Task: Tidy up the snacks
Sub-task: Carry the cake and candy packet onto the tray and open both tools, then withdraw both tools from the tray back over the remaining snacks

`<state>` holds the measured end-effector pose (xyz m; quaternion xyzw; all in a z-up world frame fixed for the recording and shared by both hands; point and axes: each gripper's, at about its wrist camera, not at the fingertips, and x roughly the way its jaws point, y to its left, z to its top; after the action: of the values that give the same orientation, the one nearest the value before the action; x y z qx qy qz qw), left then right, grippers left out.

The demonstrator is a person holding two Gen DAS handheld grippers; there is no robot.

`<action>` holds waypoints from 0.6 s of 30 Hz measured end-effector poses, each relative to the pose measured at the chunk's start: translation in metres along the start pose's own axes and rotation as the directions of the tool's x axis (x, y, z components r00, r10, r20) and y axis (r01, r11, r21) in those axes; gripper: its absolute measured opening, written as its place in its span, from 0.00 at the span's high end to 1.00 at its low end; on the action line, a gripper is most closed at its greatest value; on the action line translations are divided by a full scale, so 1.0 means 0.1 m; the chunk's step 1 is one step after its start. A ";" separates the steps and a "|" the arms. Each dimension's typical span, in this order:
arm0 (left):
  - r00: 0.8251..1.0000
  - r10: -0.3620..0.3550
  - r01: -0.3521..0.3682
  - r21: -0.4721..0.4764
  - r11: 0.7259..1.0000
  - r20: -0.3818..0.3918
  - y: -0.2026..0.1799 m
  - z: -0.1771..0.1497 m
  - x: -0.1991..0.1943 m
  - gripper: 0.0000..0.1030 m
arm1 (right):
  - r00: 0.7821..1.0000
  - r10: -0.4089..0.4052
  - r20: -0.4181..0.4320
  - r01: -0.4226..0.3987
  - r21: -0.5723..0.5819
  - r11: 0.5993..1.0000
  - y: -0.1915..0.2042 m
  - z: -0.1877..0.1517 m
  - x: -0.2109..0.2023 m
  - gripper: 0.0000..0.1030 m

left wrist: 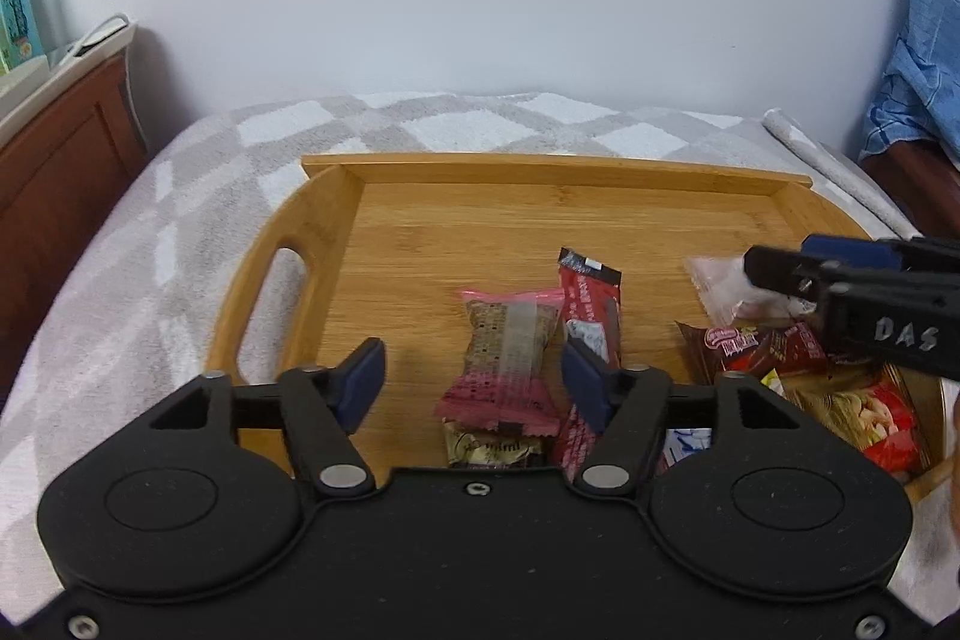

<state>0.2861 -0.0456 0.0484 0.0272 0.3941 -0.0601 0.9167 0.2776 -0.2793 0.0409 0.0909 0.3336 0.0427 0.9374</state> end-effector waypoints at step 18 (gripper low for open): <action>0.997 -0.070 0.069 0.030 0.997 0.043 -0.04 -0.38 -0.81 0.14 | 0.996 -0.010 0.094 0.008 0.019 1.000 0.26 -0.39 -0.89 0.23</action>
<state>0.2028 -0.0390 0.0815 0.0249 0.3735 -0.0982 0.9221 0.1836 -0.2608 0.0716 0.0998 0.2900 0.0311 0.9513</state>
